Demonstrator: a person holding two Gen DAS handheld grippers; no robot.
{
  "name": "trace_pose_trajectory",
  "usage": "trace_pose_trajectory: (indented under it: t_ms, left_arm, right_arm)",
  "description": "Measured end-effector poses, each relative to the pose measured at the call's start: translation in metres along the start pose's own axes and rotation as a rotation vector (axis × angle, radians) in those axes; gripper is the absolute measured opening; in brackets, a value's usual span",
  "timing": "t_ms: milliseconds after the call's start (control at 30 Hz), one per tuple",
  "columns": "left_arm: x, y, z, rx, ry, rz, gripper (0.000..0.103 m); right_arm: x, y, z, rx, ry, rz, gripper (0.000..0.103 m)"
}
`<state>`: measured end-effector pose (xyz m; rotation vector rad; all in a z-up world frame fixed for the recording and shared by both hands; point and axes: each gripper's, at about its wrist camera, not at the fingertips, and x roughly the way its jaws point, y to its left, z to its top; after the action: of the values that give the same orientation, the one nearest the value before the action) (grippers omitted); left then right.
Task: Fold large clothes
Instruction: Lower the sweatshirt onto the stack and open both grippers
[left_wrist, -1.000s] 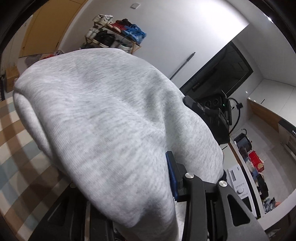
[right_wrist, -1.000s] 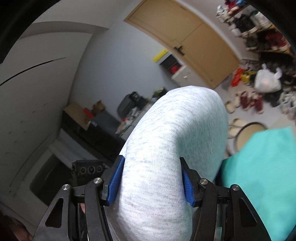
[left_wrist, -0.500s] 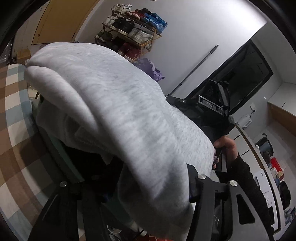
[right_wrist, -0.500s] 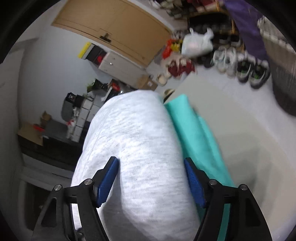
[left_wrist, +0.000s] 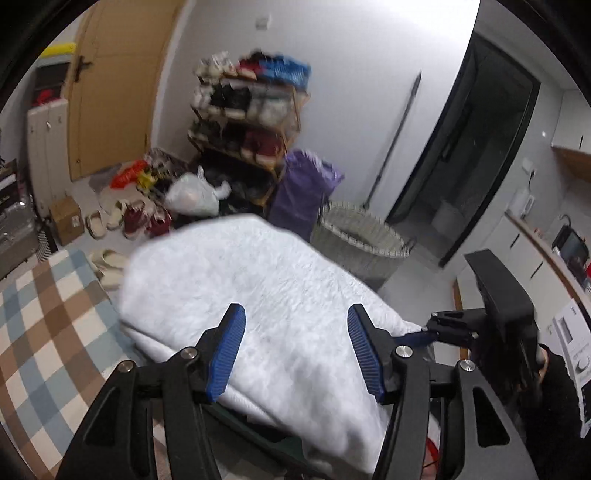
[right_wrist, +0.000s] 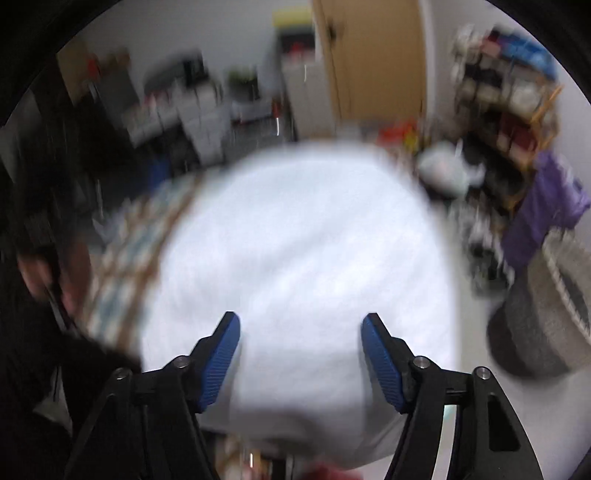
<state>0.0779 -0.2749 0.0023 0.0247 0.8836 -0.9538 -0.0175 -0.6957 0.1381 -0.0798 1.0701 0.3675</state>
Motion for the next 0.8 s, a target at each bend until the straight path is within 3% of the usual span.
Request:
trace_pose_trajectory:
  t_ms: [67,100,167,267,333,367,433,500,567,633,800]
  left_arm:
    - [0.024,0.011,-0.021,-0.01,0.119,0.029,0.052]
    - [0.037,0.016,-0.031,-0.015,0.137,0.044,0.051]
    - [0.034,0.015,-0.034,-0.018,0.096,0.066,0.051]
    - [0.027,0.017,-0.042,-0.048,0.052,0.079,0.052]
    - [0.022,0.017,-0.047,-0.024,0.055,0.094,0.053]
    - [0.023,0.016,-0.044,-0.022,0.061,0.091,0.053]
    - [0.023,0.021,-0.041,-0.047,0.077,0.06,0.053]
    - [0.029,0.022,-0.028,-0.07,0.089,0.038,0.053]
    - [0.035,0.019,-0.022,-0.084,0.103,0.023,0.053]
    - [0.046,0.019,-0.018,-0.081,0.115,0.034,0.053]
    - [0.042,0.016,-0.016,-0.076,0.086,0.036,0.053]
  right_arm:
    - [0.014,0.009,-0.016,-0.043,0.033,-0.042,0.068]
    - [0.02,0.011,-0.022,-0.055,0.04,-0.073,0.068]
    - [0.033,0.013,-0.032,-0.066,0.063,-0.109,0.068]
    - [0.03,0.013,-0.034,-0.054,0.027,-0.107,0.068]
    - [0.015,0.013,-0.029,-0.008,0.012,-0.105,0.062]
    - [0.003,0.008,-0.028,0.049,-0.013,-0.071,0.059]
    - [-0.017,0.012,-0.023,0.113,-0.074,0.108,0.055]
    - [-0.017,0.029,-0.025,0.081,-0.066,0.205,0.054]
    - [0.012,0.051,-0.036,0.038,0.042,0.147,0.053]
    - [0.041,0.06,-0.046,0.007,0.092,0.08,0.054]
    - [0.048,0.077,-0.057,-0.011,0.031,-0.01,0.054]
